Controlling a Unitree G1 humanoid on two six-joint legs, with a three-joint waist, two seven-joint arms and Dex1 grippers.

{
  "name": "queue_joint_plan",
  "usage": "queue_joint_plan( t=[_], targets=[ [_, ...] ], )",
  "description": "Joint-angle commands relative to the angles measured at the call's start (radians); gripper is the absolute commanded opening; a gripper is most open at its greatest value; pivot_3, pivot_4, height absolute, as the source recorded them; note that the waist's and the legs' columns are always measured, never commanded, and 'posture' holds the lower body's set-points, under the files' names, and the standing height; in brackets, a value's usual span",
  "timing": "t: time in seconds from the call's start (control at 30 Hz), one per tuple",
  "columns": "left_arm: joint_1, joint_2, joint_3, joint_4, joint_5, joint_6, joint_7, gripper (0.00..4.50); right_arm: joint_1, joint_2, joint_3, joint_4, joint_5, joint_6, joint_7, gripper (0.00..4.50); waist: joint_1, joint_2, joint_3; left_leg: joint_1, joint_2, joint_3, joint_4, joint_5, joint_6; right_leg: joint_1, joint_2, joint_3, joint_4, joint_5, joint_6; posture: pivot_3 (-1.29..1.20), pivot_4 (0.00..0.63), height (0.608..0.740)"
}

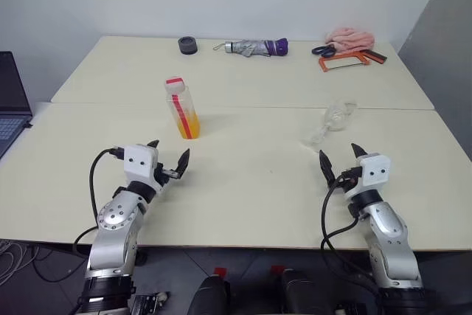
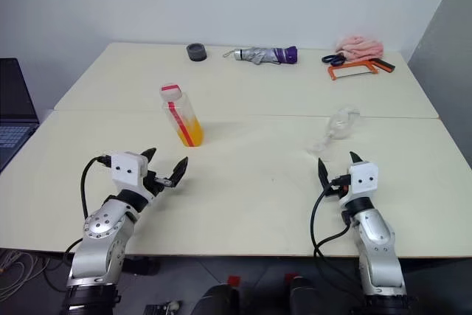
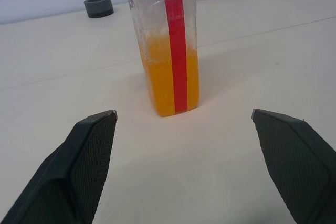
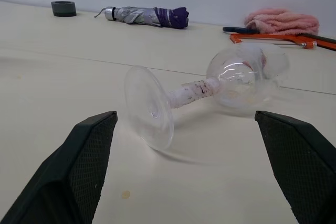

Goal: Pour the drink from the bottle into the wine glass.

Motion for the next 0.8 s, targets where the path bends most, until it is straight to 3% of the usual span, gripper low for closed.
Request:
queue_joint_plan(
  t=[0.03,0.6,0.8],
  targets=[
    [-0.010,0.011,0.011,-0.031,-0.007,-0.020,-0.006,4.40,-0.015,-0.004,-0.011,-0.015,0.007,-0.008,-0.005,4.50,0.000,0.000,0.000,0.000,0.000,0.000,0.000,0.000,0.000,0.000,0.000,0.000,0.000,0.000,0.000,0.00,0.150,0.740],
    [-0.014,0.002,0.021,-0.002,-0.020,-0.076,-0.035,4.40,-0.028,-0.025,-0.008,-0.005,0.005,-0.014,0.014,4.50,0.000,0.000,0.000,0.000,0.000,0.000,0.000,0.000,0.000,0.000,0.000,0.000,0.000,0.000,0.000,0.00,0.150,0.740],
    [-0.041,-0.018,0.018,0.022,0.021,-0.065,0.046,4.40,-0.032,-0.070,0.007,-0.062,0.077,0.008,0.121,4.50,0.000,0.000,0.000,0.000,-0.001,0.000,0.000,0.000,0.000,0.000,0.000,0.000,0.000,0.000,0.000,0.00,0.150,0.740]
  ],
)
